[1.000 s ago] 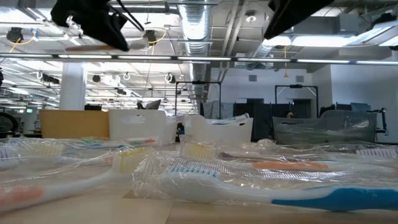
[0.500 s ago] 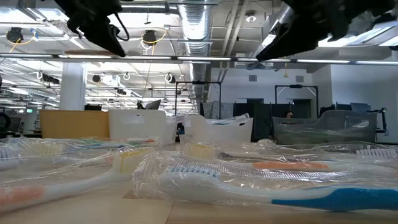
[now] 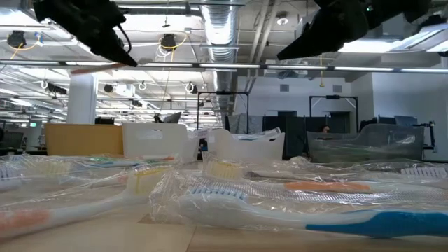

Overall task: Pick & Place Toothbrushes
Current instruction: Put the orange toothbrush into the yellow bin

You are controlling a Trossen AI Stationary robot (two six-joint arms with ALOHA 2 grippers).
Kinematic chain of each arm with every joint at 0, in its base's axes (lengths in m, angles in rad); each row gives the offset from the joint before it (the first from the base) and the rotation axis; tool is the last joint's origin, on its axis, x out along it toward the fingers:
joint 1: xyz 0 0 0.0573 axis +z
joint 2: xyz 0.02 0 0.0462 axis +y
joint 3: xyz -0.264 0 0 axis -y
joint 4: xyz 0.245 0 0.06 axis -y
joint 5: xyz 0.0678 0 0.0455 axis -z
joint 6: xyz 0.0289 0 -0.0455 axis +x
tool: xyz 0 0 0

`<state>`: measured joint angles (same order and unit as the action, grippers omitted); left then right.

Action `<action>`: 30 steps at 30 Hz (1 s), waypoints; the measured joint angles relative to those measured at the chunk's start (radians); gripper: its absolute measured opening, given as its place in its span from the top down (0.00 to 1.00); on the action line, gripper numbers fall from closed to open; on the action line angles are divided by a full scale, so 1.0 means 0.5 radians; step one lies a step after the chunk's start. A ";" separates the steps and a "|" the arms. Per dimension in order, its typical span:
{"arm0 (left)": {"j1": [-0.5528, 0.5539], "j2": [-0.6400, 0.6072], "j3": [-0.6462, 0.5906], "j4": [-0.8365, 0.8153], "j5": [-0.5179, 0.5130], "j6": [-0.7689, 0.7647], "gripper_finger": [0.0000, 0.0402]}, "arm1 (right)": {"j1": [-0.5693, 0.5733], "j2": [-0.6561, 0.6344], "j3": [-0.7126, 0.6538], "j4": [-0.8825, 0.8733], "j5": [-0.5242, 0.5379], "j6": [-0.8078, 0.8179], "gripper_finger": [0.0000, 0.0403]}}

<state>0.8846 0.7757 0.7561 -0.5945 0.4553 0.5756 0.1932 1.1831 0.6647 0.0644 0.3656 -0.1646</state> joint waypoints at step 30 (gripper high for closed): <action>0.445 0.259 -0.198 -0.035 -0.050 -0.490 0.98 | 0.111 0.000 0.000 -0.008 -0.214 0.067 0.70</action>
<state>1.1073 0.9054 0.6573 -0.6119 0.4303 0.3306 0.2485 1.1831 0.6647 0.0605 0.2584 -0.1310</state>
